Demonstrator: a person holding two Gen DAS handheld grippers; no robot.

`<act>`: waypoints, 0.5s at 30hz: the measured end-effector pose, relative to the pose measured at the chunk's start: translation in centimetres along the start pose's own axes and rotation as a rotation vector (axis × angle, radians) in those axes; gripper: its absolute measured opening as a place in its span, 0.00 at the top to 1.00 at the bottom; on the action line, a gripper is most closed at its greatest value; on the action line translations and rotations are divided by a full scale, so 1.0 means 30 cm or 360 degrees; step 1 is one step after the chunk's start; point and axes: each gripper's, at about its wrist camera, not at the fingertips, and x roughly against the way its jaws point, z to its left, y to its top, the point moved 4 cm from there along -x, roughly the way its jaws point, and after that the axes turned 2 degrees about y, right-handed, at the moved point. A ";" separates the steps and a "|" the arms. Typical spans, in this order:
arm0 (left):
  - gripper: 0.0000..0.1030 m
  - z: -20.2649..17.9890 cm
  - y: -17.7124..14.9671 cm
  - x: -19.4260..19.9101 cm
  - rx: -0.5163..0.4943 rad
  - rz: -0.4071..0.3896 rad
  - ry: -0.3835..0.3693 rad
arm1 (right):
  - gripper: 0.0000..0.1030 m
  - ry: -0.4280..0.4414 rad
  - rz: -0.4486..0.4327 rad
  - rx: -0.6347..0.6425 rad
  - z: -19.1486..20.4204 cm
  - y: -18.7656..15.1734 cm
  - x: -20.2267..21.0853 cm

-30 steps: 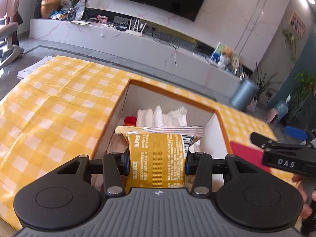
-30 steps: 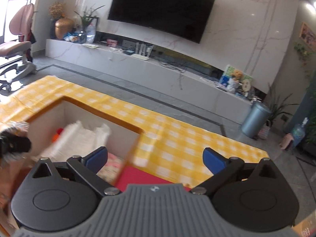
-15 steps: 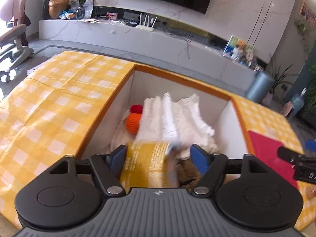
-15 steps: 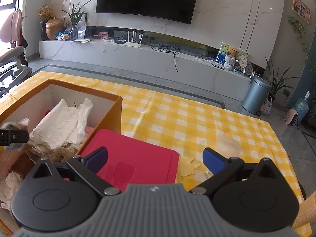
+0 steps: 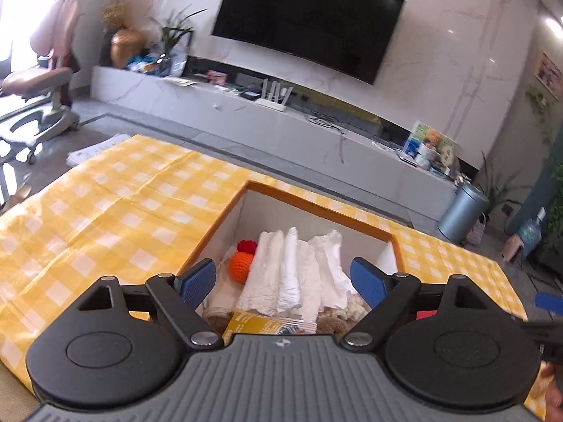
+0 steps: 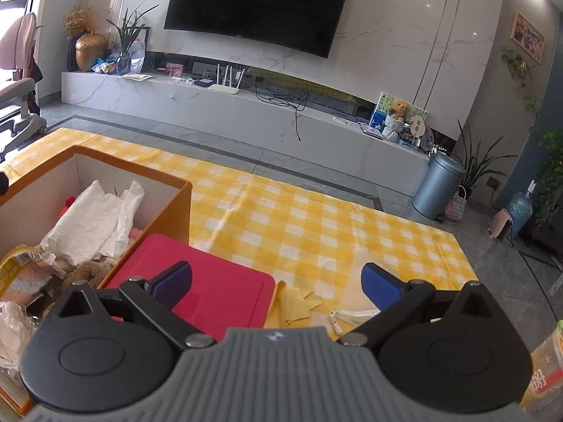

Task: Organize soft objects
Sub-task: 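Withdraw both tools from the box toward the cloth and plastic bag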

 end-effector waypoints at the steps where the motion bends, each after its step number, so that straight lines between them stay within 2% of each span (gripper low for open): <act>1: 0.02 -0.013 -0.002 0.005 -0.0050 -0.0013 0.0004 | 0.03 -0.0002 -0.0006 -0.0010 -0.008 0.003 0.006; 5: 0.02 -0.058 -0.012 0.031 -0.0166 -0.0080 0.0065 | 0.03 -0.0012 -0.0034 -0.0047 -0.037 0.012 0.028; 12: 0.02 -0.117 -0.007 0.087 -0.0222 -0.0151 0.0030 | 0.03 -0.0036 -0.0050 -0.0104 -0.104 0.021 0.058; 15: 0.02 -0.148 -0.006 0.116 -0.0252 -0.0185 0.0010 | 0.03 -0.0072 -0.0065 -0.0207 -0.171 0.031 0.077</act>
